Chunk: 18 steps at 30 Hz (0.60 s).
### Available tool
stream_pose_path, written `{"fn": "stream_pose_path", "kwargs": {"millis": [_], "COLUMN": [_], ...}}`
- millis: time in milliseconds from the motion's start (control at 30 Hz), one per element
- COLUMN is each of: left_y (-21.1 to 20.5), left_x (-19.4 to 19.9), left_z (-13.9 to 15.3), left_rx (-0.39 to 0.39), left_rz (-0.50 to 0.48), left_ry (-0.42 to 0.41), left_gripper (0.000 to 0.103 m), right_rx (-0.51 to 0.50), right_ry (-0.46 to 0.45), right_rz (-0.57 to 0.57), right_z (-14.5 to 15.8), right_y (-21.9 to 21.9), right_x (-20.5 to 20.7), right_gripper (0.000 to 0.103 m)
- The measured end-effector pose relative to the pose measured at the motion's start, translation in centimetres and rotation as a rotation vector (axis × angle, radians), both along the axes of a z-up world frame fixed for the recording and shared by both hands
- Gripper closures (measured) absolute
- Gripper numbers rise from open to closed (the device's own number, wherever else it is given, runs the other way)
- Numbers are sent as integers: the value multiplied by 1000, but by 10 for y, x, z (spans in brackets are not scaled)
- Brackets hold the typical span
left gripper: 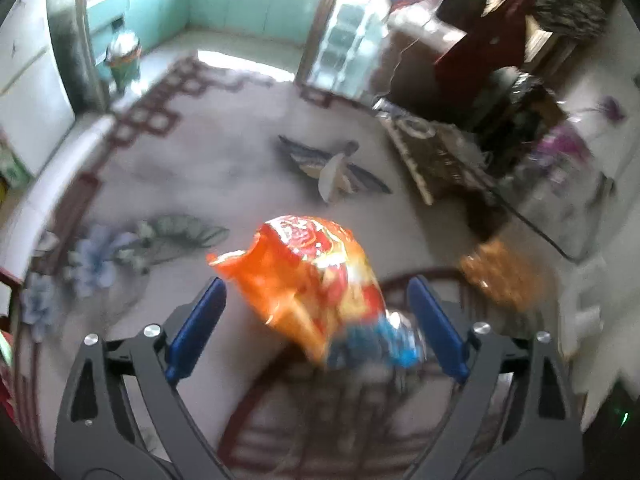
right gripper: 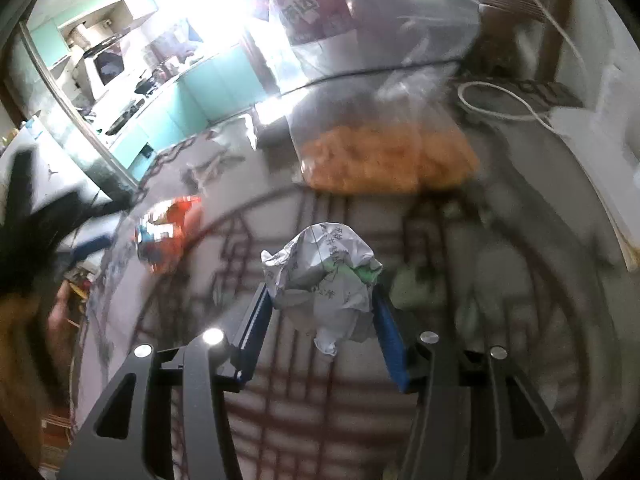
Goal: Collect trash
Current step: 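Grasp the orange snack bag with the left tool while the right tool grasps the crumpled foil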
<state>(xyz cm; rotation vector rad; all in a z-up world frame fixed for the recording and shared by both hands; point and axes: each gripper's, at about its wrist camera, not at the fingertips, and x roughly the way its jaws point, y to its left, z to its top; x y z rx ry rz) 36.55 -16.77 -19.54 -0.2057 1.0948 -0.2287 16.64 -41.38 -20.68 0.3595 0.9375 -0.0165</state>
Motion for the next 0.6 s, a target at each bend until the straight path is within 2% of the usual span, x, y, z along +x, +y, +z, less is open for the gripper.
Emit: {"fn": "stream_pose_path", "kwargs": {"millis": [133,200,300,433,600], "left_y": [-12,-10,-10,-2,10], "left_x": [16,14,-3,-51,-108], "left_z": [-32,-41,-29,6,40], "left_rx": [2,-26,10,110,177], "left_rz": [-10,-7,-65,-143,-219], "left_ry": [96,126,78,-45,-91], "left_gripper": [14,39,50,51,51], "right_rx": [-44,-34,-28,-30,-44], "right_ry": [15,15,-14,-32,-9], "right_rz": [55,59,48,52,51], "right_z": [-2,-1,12,24,34], "right_y": [18,23,27,42,64], "right_x": [-10,-15,-23,-30,-53], "right_gripper": [53,53,53,53,53]}}
